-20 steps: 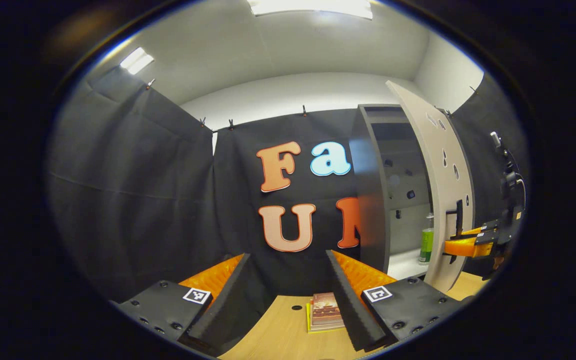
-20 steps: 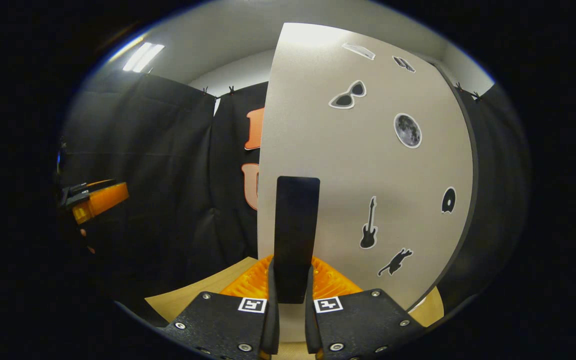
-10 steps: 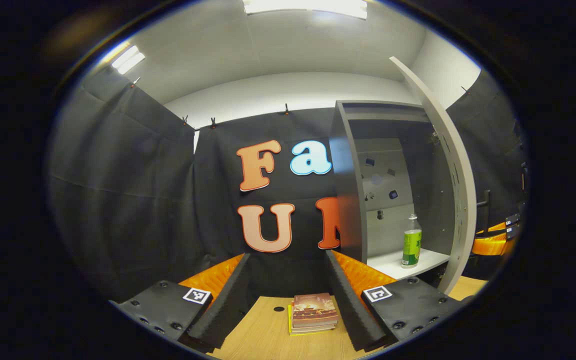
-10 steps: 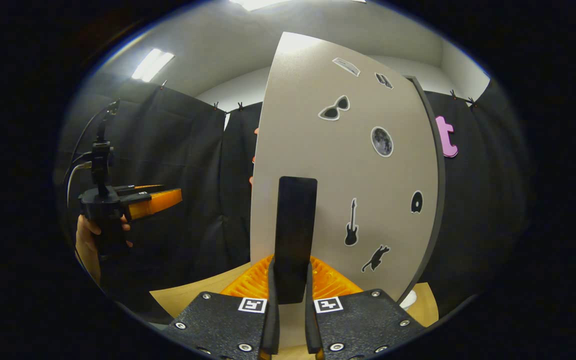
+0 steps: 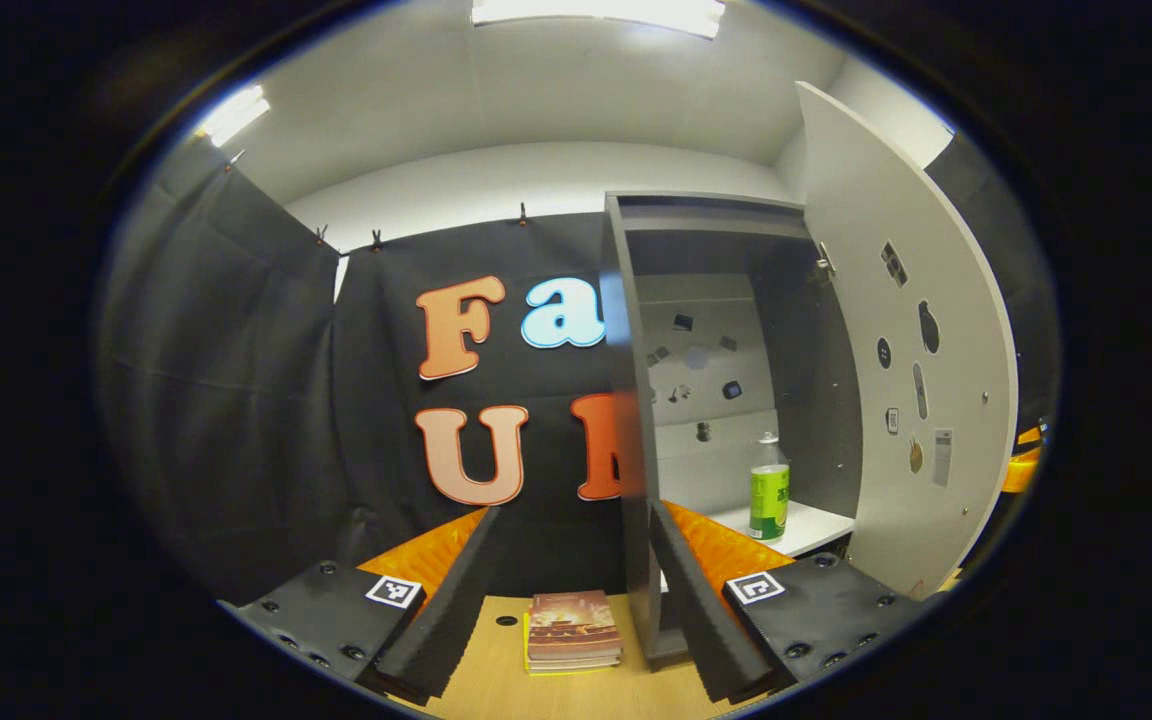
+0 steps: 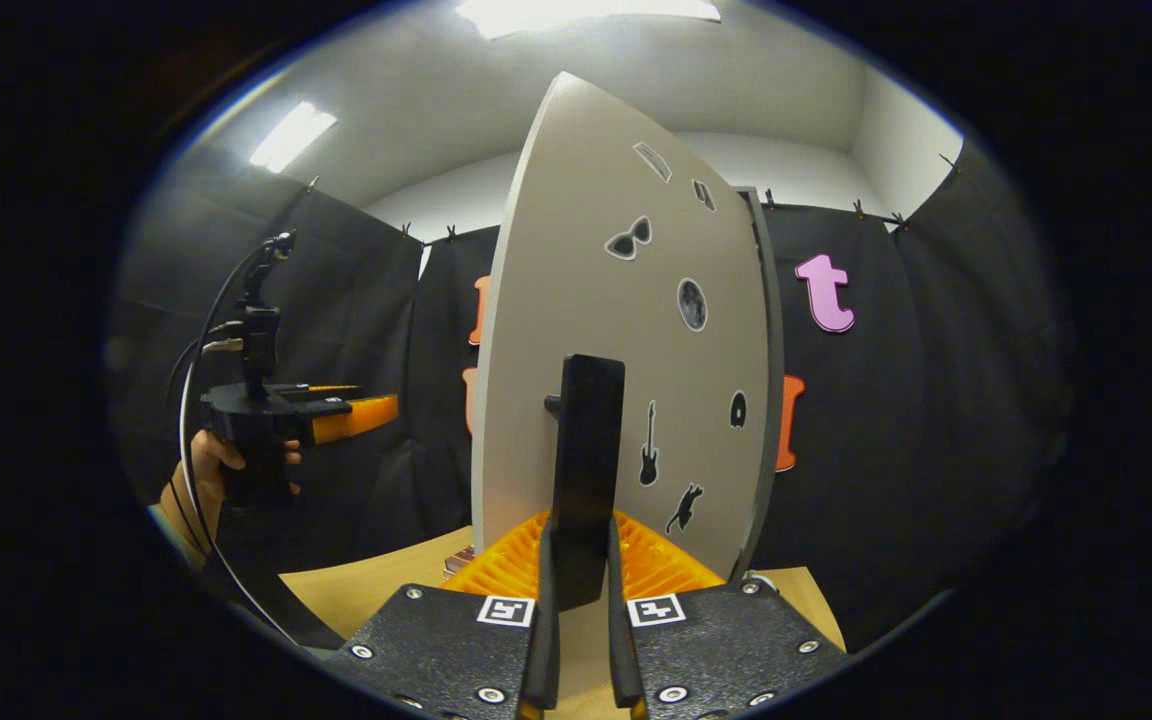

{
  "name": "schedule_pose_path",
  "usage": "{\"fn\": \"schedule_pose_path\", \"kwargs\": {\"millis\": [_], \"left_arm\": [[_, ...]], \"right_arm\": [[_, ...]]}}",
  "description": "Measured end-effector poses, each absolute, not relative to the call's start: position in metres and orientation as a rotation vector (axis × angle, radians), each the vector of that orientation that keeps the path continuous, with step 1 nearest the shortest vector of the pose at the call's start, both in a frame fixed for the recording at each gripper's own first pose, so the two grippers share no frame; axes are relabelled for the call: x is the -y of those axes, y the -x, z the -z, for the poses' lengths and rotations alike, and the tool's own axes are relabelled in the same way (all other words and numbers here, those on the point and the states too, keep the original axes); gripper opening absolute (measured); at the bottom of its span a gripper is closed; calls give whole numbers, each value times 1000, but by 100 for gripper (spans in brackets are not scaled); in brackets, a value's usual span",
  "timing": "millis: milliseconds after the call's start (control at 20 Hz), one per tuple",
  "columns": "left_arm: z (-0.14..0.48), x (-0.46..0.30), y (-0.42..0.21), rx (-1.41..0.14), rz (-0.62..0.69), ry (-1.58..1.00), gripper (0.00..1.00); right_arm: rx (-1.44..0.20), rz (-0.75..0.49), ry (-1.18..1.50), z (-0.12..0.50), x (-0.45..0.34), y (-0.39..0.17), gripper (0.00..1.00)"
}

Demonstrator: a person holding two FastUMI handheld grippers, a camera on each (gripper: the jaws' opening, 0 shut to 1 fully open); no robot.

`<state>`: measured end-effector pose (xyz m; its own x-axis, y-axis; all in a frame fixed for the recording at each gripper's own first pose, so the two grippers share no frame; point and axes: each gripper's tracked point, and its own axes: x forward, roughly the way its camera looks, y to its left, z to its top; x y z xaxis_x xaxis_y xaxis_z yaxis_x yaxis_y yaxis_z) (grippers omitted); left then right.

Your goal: Open the cabinet door with the right hand, grasp the bottle in the cabinet with the left hand and place it on the coaster, then close the cabinet door with the right hand.

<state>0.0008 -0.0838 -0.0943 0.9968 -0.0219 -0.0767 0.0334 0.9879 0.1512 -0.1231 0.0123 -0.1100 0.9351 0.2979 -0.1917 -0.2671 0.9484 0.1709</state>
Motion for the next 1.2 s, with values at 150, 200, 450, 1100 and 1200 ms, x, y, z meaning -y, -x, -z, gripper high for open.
{"fn": "schedule_pose_path", "kwargs": {"millis": [150,200,450,1100,1200], "left_arm": [[109,115,-15,-81,75,-154,94],[117,126,-20,-92,90,-165,94],[145,180,-43,-129,166,-155,94],[224,269,-108,-237,257,-101,94],[234,284,-123,-228,269,-104,94]], "right_arm": [[-209,-264,-145,110,14,130,20],[-209,-257,-147,110,21,133,24],[-206,-185,-87,112,54,141,21],[-168,-35,-93,124,152,156,21],[-162,-43,-133,124,163,163,21]]}}
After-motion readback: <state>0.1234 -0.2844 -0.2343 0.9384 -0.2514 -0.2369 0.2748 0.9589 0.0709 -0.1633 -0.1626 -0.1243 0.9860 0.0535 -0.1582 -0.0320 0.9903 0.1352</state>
